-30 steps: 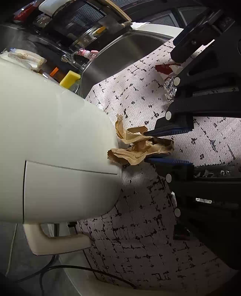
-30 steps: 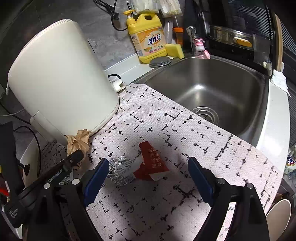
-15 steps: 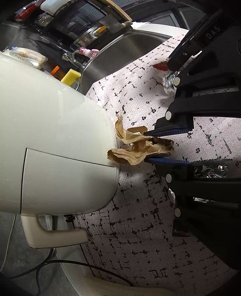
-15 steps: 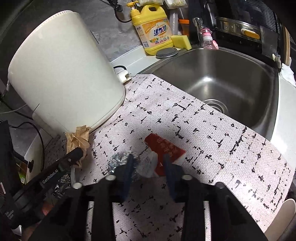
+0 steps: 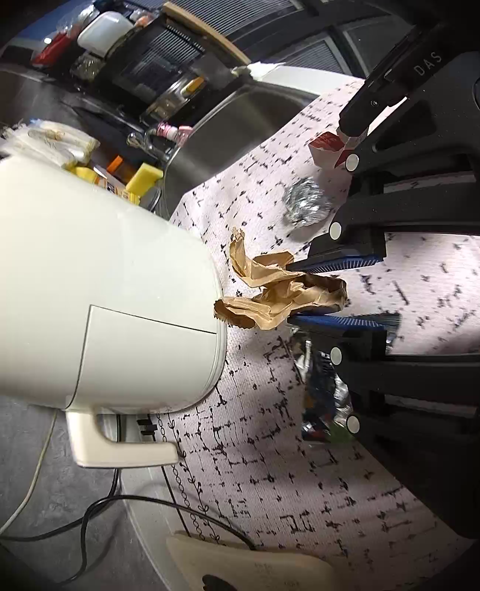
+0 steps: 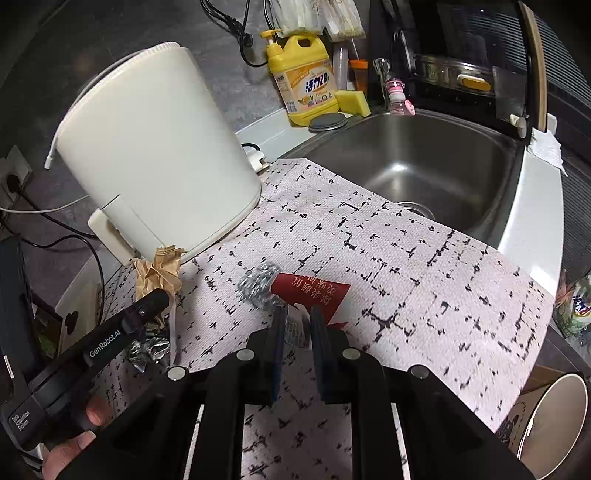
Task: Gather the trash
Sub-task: 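Grasp the red carton piece with the right tool while the left tool lifts the brown paper, then carry the brown paper and red carton piece over the trash bin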
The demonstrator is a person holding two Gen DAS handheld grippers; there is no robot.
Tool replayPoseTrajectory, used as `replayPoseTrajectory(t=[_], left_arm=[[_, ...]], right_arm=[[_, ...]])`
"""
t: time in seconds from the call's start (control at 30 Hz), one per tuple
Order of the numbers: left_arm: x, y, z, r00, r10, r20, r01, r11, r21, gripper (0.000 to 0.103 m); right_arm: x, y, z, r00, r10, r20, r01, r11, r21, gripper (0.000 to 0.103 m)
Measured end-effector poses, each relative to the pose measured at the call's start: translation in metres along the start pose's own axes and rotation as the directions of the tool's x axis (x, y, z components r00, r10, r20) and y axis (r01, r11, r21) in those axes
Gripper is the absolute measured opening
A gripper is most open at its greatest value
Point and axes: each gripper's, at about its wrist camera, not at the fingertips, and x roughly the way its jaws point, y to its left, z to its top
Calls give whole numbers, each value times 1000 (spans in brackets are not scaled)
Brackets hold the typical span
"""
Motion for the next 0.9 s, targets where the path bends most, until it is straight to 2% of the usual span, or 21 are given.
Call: replayPoseTrajectory(t=[0.2,0.43,0.7,0.9], left_arm=[[-26,4,-10,1000,-15,12,15,1000,21,22],[-68,10,-15,998,-18,60,16,999,33,22],[-108,19,-28,993,34,110,-34,999,-2,22],[-131,9,-49,989,85,122,-79,996,-51,22]], right_arm=[[-30,16,-17,999,1,43,-2,1000,6,14],[-61,37,-35,997,28,65,-28,1000,-15,14],[-81,50,-49,994,85,66,-81,994,-70,13],[-109,37,-59,990,125,71,-117,987,-106,13]])
